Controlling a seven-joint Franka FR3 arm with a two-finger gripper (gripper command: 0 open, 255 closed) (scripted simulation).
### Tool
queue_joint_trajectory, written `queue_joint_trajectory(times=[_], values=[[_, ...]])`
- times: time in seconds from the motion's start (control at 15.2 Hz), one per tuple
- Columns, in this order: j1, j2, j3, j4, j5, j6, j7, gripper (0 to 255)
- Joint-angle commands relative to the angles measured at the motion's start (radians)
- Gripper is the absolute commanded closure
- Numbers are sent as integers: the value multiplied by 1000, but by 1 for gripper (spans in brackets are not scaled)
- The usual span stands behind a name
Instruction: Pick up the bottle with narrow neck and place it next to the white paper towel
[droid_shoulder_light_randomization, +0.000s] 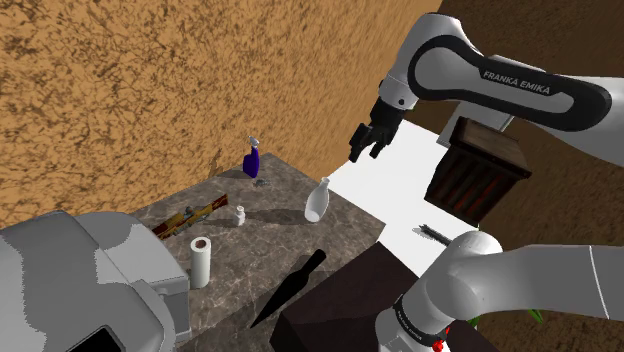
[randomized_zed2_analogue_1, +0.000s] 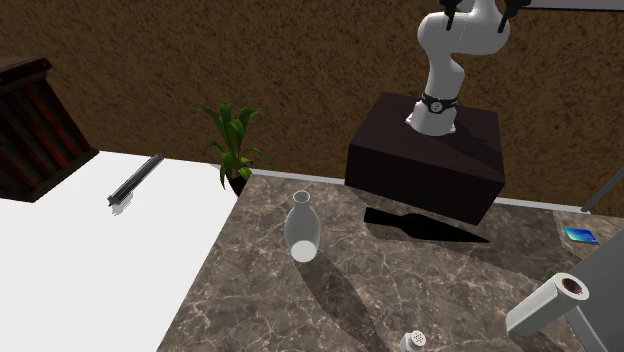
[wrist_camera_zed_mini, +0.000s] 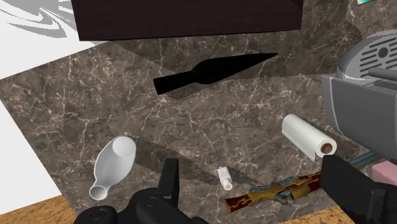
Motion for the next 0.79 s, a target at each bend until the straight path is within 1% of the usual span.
queue_joint_trajectory(times=[0.0, 0.4, 0.73], values=[[0, 0, 0, 0, 0, 0, 0, 0], [-26, 134, -67, -49, -41, 179, -85, 0], [-42, 279, -123, -52, -61, 325, -156, 0]])
